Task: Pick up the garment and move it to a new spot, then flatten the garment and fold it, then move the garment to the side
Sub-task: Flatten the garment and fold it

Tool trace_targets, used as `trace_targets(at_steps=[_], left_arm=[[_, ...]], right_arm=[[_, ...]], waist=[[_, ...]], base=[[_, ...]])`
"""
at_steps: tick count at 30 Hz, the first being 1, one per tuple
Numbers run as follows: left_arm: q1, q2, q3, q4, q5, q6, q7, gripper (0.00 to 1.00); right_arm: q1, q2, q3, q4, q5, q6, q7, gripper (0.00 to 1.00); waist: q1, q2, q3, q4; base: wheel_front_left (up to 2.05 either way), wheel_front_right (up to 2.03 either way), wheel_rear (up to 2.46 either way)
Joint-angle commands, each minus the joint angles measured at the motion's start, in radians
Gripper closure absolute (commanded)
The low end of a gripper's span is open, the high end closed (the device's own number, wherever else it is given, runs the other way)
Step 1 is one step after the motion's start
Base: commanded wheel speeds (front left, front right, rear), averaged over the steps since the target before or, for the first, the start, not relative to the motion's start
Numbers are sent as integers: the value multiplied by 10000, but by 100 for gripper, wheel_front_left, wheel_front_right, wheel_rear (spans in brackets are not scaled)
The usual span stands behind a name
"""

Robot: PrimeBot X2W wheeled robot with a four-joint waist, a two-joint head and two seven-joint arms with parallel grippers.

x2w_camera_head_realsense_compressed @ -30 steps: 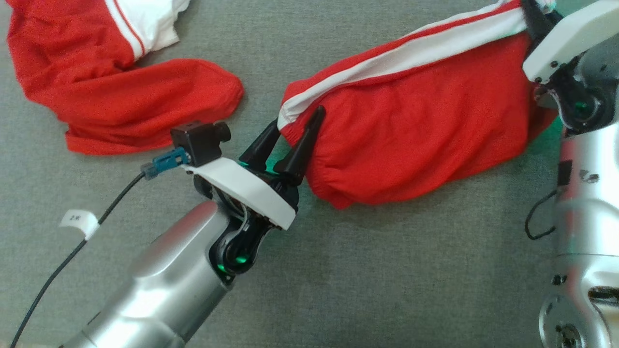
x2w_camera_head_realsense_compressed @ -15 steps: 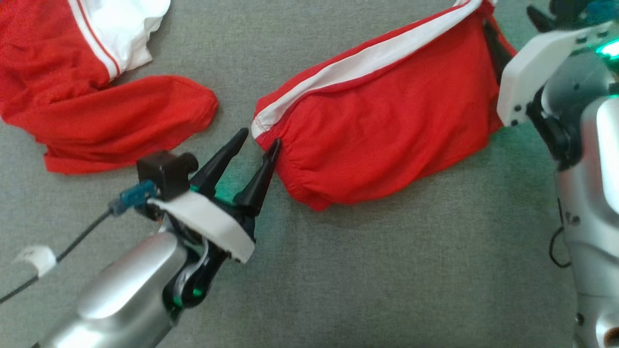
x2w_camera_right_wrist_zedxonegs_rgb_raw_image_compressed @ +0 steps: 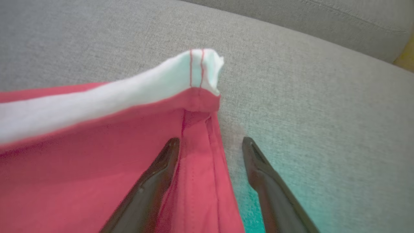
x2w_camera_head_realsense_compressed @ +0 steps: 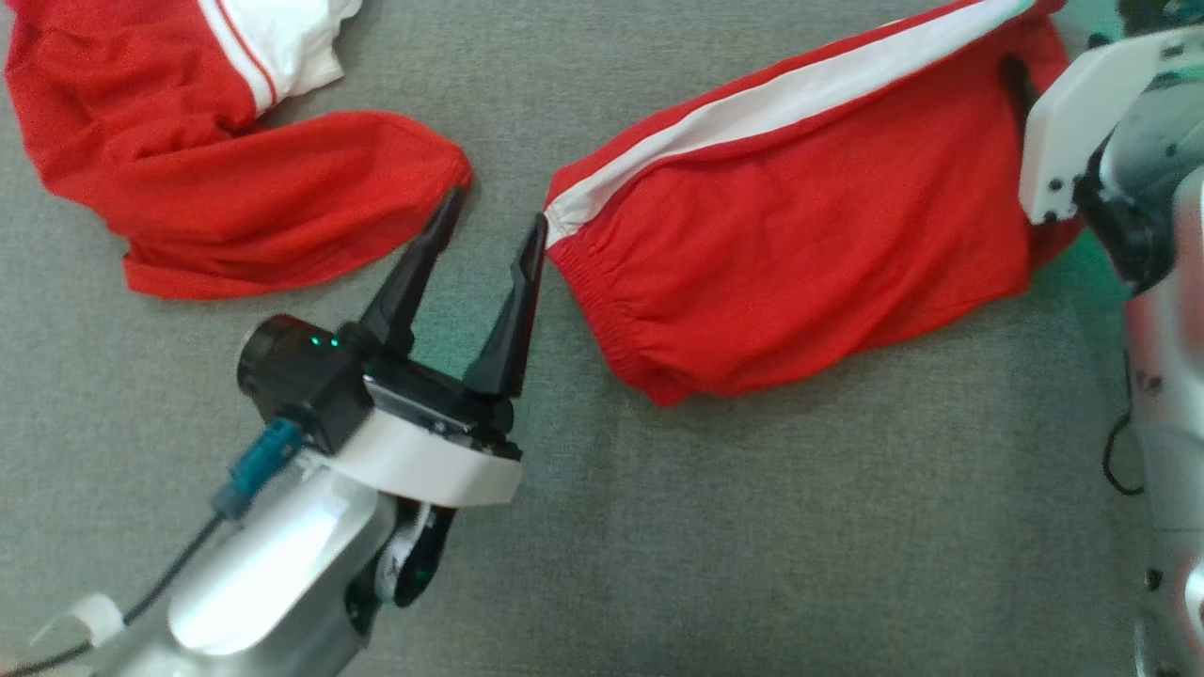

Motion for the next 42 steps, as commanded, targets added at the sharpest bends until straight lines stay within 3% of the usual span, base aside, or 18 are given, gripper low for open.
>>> trace_targets(at_steps=[1, 2, 3, 8, 12, 19, 23, 29, 33, 37, 42], left_arm=[[97, 162, 490, -199, 197, 106, -122, 0], [174, 100, 542, -156, 324, 116, -149, 0], [260, 49, 606, -110, 433, 114, -168, 0], [805, -91, 1495, -186, 1263, 171, -195, 0], [1635, -289, 2238, -329, 2216, 98, -198, 0], [3065, -1100, 3015, -7, 2965, -550, -199, 0], [3673, -1651, 3413, 248, 3195, -941, -199, 0], [4305, -2294, 3902, 623, 3539, -1444, -200, 0], [4406, -2527, 4110, 766, 3712, -1666, -200, 0], [4443, -2853, 4266, 978, 3914, -1953, -200, 0], [4645, -3174, 4480, 1438, 4114, -2155, -200, 0]], right_arm=[[207, 218, 103, 108, 199, 67, 252, 0], [239, 378, 17, 263, 499, 67, 382, 0], [257, 566, -114, 340, 882, 67, 469, 100], [456, 908, -538, 64, 2143, 67, 842, 100], [897, 838, -1498, -451, 2717, 67, 862, 100], [1516, 514, -4444, -1404, 2805, 67, 1018, 100], [1474, 887, -5091, -2290, 3008, 67, 1535, 100], [2061, 1585, -3602, -3691, 3719, 67, 2303, 100], [2409, 1767, -2474, -3816, 3983, 67, 2266, 100], [2799, 1799, -1022, -3063, 4797, 67, 1504, 100], [2627, 1803, -146, -1059, 5502, 67, -231, 100]], waist=[[0, 0, 42, 89], [0, 0, 20, 96], [0, 0, -14, 77], [0, 0, -345, -373], [0, 0, -869, -786], [0, 0, -1602, -873], [0, 0, -1895, -821], [0, 0, -2472, -781], [0, 0, -2629, -739], [0, 0, -2768, -548], [0, 0, -2905, -252]], base=[[0, 0, 0], [0, 0, 0], [0, 0, 0], [0, 0, 0], [0, 0, 0], [0, 0, 0], [0, 0, 0], [0, 0, 0], [0, 0, 0], [0, 0, 0], [0, 0, 0]])
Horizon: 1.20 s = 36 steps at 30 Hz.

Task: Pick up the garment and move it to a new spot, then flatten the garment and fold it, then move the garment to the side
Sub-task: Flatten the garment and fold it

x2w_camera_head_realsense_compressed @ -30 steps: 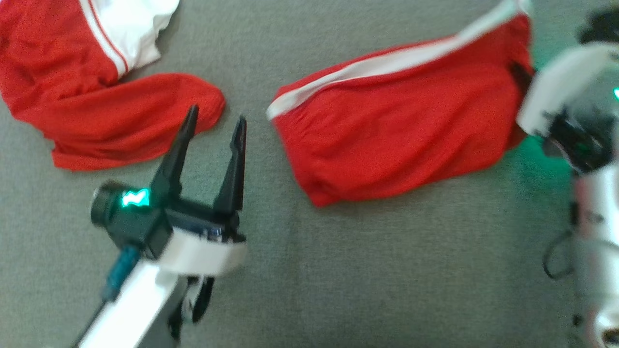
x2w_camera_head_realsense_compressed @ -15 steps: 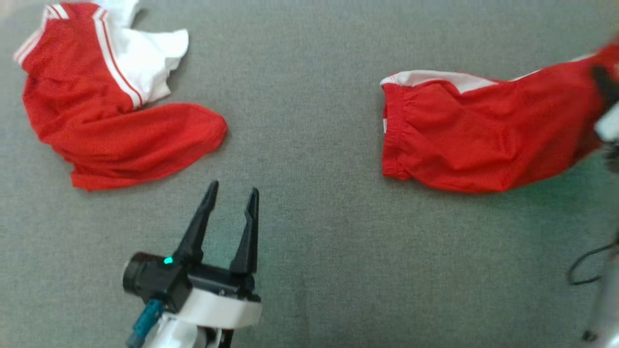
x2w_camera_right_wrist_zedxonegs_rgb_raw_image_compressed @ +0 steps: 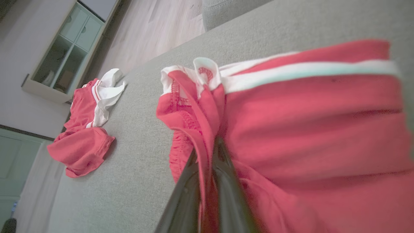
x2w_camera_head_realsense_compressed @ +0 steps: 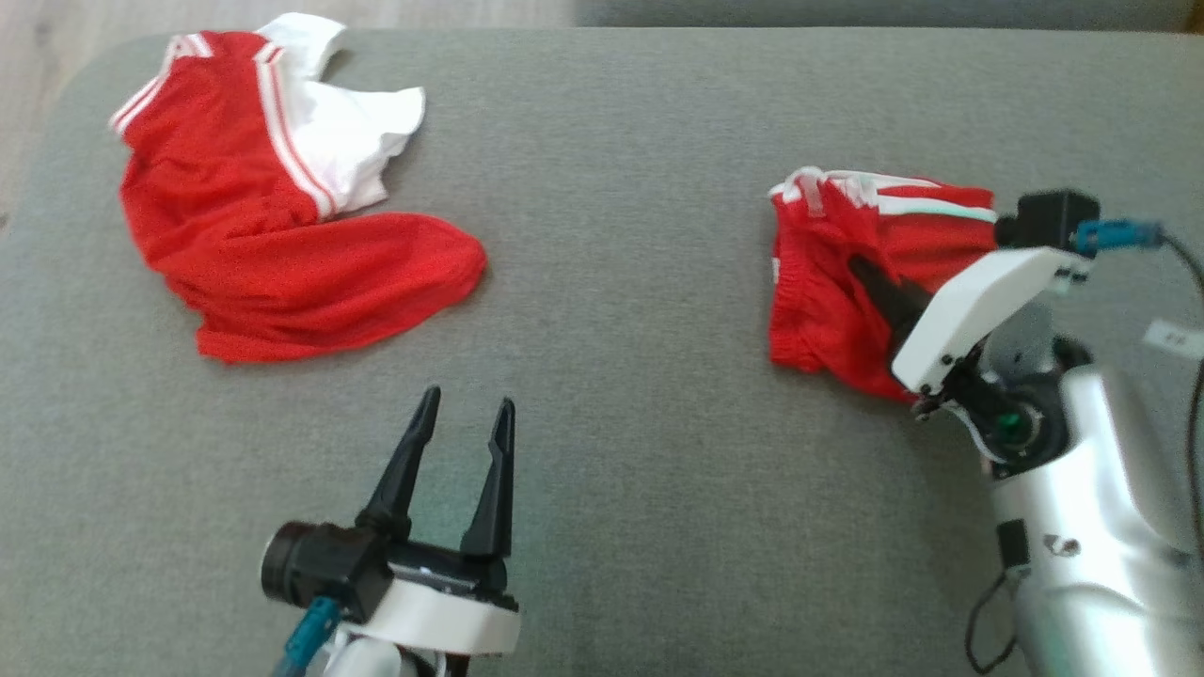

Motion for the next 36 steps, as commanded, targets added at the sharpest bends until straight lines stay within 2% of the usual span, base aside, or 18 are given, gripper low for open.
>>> trace_targets(at_steps=[1, 6, 12, 13, 14, 17, 21, 26, 28, 32, 33, 36], left_arm=[[-2, -61, 390, -155, 135, -115, -53, 0], [154, -305, 463, 133, 372, -345, -53, 0], [370, -525, 597, 357, 580, -499, -53, 0], [402, -583, 618, 404, 639, -554, -53, 0], [410, -609, 635, 420, 662, -581, -53, 0], [428, -669, 724, 459, 715, -635, -53, 0], [489, -713, 938, 485, 766, -681, -53, 0], [583, -748, 1214, 485, 846, -723, -53, 0], [691, -759, 1376, 462, 870, -710, -53, 0], [1025, -780, 1687, 396, 945, -677, -53, 0], [1025, -780, 1687, 396, 945, -677, -53, 0], [1239, -794, 1803, 326, 1079, -721, -53, 0]], right_arm=[[-556, 66, 308, 133, 314, 73, -519, 100], [-1292, 66, 823, 1851, 668, 73, -1963, 100], [-1956, 67, 1182, 3155, 893, 73, -3066, 100], [-2119, 67, 1458, 3370, 902, 73, -3412, 38], [-2154, 67, 1638, 3437, 978, 73, -3539, 0], [-2080, 67, 2506, 3311, 1638, 73, -3652, 0], [-1706, 67, 3715, 2543, 2773, 73, -3961, 0], [-1142, 68, 4116, 1772, 3000, 73, -4433, 0], [-865, 58, 4000, 1433, 2443, 73, -4762, 0], [-125, -428, 3535, 665, 238, 73, -5644, 0], [-125, -428, 3535, 665, 238, 73, -5644, 0], [683, -654, 2803, 19, -991, 73, -6021, 0]], waist=[[1, -1, -57, 161], [1, -1, -163, 410], [1, -1, -294, 414], [1, -1, -329, 362], [1, -1, -349, 328], [1, -1, -411, 217], [1, -1, -526, 19], [1, -1, -755, -219], [1, -1, -900, -353], [1, -1, -1228, -624], [1, -1, -1228, -624], [1, -1, -1385, -727]], base=[[0, 0, 0], [0, 0, 0], [0, 0, 0], [0, 0, 0], [0, 0, 0], [0, 0, 0], [0, 0, 0], [0, 0, 0], [0, 0, 0], [0, 0, 0], [0, 0, 0], [0, 0, 0]])
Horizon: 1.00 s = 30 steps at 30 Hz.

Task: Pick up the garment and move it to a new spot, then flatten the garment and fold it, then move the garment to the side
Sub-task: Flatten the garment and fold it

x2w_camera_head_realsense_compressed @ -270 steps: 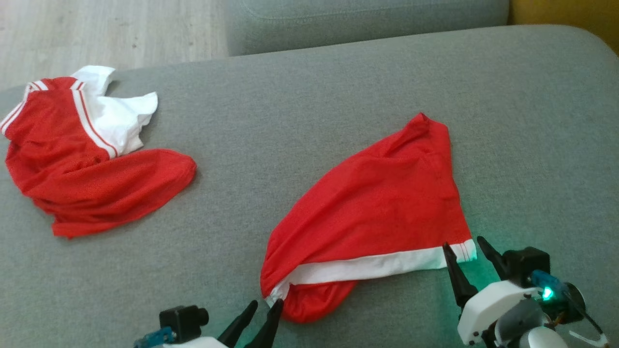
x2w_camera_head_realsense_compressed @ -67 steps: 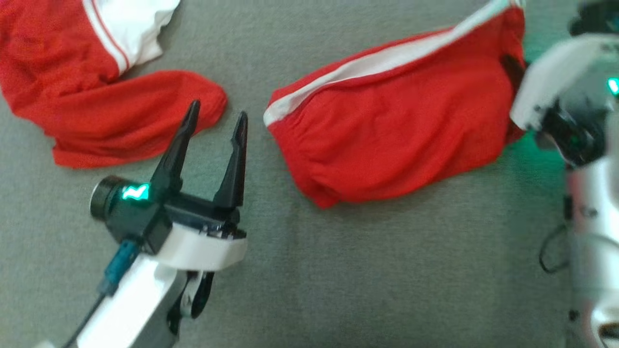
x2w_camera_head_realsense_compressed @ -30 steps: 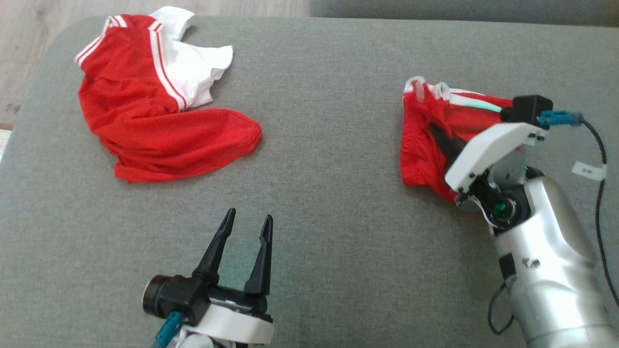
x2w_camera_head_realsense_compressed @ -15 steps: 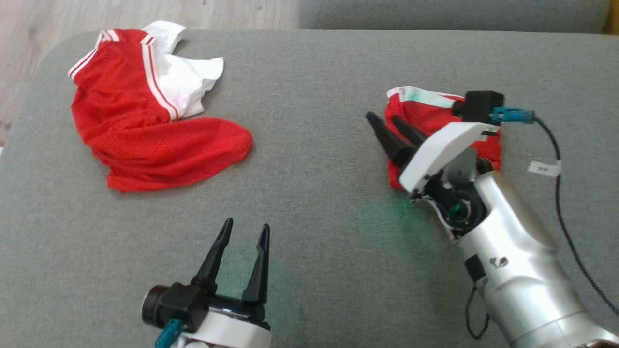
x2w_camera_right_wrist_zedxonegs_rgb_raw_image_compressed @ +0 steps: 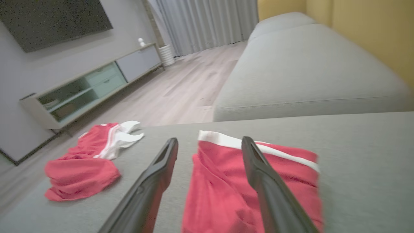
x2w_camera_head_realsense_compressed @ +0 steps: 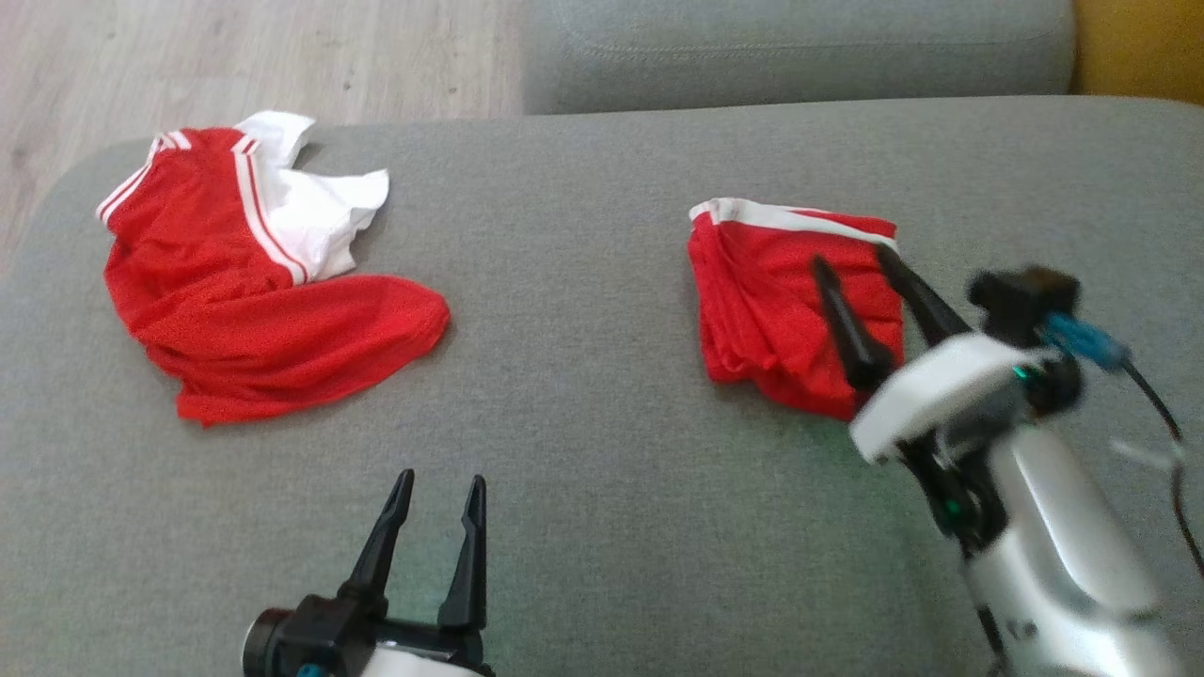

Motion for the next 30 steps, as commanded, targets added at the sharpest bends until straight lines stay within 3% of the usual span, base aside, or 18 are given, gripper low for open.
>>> trace_targets(at_steps=[1, 4, 5, 6, 7, 8, 9, 21, 30], left_arm=[[-210, -84, 432, -351, 71, -33, -53, 0], [-120, -100, 549, -465, 167, -84, -53, 0], [-106, -105, 594, -516, 192, -105, -53, 0], [-108, -109, 643, -562, 217, -132, -53, 0], [-115, -113, 683, -590, 255, -162, -53, 0], [-126, -116, 718, -603, 295, -195, -53, 0], [-151, -118, 746, -612, 335, -234, -53, 0], [-673, -145, 924, -510, 422, -595, -53, 0], [-654, -149, 827, -472, 138, -489, -53, 0]], right_arm=[[78, 40, 21, -440, -198, 73, -116, 0], [731, -135, -789, -895, -1121, 73, -185, 0], [878, -133, -1038, -1000, -1323, 73, -188, 5], [986, -88, -1293, -1057, -1440, 73, -180, 37], [1056, -75, -1508, -1074, -1576, 73, -155, 59], [1087, -58, -1719, -1040, -1717, 73, -137, 95], [1081, -44, -1900, -978, -1860, 73, -127, 100], [-83, 165, -1661, 1393, -2226, 73, -274, 100], [-117, 487, -8, 1907, -1659, 73, -571, 100]], waist=[[1, 0, -66, -67], [1, 0, 5, -74], [1, 0, 81, -62], [1, 0, 157, -44], [1, 0, 248, -10], [1, 0, 329, 23], [1, 0, 428, 72], [1, 0, 1161, 841], [1, 0, 963, 1083]], base=[[0, 0, 0], [0, 0, 0], [0, 0, 0], [0, 0, 0], [0, 0, 0], [0, 0, 0], [0, 0, 0], [0, 0, 0], [0, 0, 0]])
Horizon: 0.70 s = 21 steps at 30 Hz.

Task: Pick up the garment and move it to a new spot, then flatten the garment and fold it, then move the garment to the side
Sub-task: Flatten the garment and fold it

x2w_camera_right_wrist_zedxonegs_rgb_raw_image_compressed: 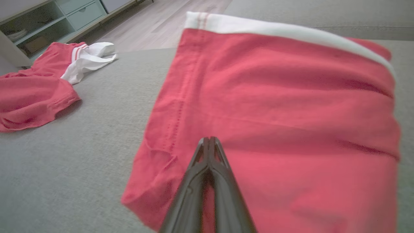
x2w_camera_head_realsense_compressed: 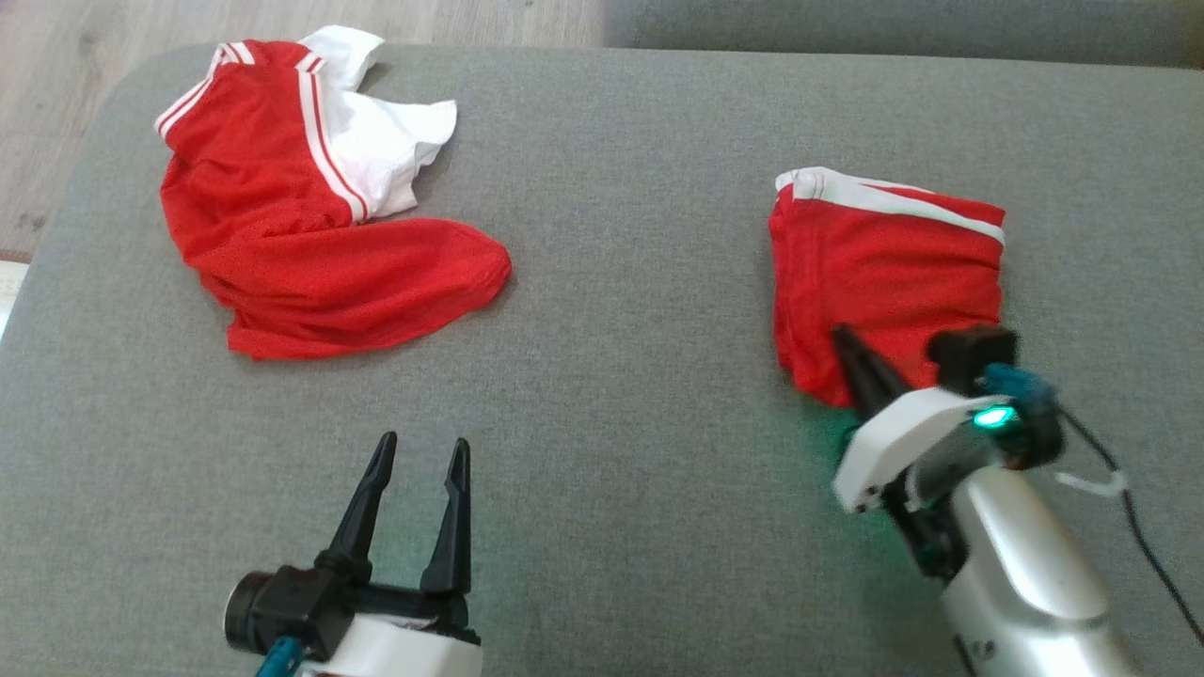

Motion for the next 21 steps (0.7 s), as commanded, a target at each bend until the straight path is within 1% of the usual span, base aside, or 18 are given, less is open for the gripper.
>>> trace_targets(at_steps=[1, 6, 9, 13, 16, 17, 18, 19, 21], left_arm=[[-275, -47, 265, -268, -74, 93, -53, 0], [-216, -48, 311, -313, -127, 174, -53, 0], [-202, -48, 369, -351, -176, 205, -53, 0], [-121, -48, 495, -337, -176, 232, -53, 0], [-23, -48, 658, -308, -121, 228, -53, 0], [23, -48, 715, -271, -93, 224, -53, 0], [66, -48, 786, -229, -50, 223, -53, 0], [106, -48, 854, -187, 10, 218, -53, 0], [200, -48, 988, -69, 154, 200, -53, 0]], right_arm=[[-147, 189, 617, -388, 160, 73, -115, 100], [-70, 318, 1859, -543, 515, 73, 123, 100], [-37, 358, 2271, -680, 641, 73, 48, 100], [81, 310, 2262, -921, 560, 73, -226, 100], [397, 125, 1713, -1357, 312, 73, -669, 100], [557, 35, 1470, -1558, 173, 73, -853, 66], [744, -47, 1201, -1758, 31, 73, -1037, 29], [951, -136, 953, -1951, -125, 73, -1167, 0], [1403, -301, 490, -2283, -393, 73, -1345, 0]], waist=[[-1, 0, -74, 0], [-1, 0, -228, -128], [-1, 0, -380, -252], [-1, 0, -673, -420], [-1, 0, -1008, -565], [-1, 0, -1109, -603], [-1, 0, -1224, -649], [-1, 0, -1308, -682], [-1, 0, -1503, -737]], base=[[0, 0, 0], [0, 0, 0], [0, 0, 0], [0, 0, 0], [0, 0, 0], [0, 0, 0], [0, 0, 0], [0, 0, 0], [0, 0, 0]])
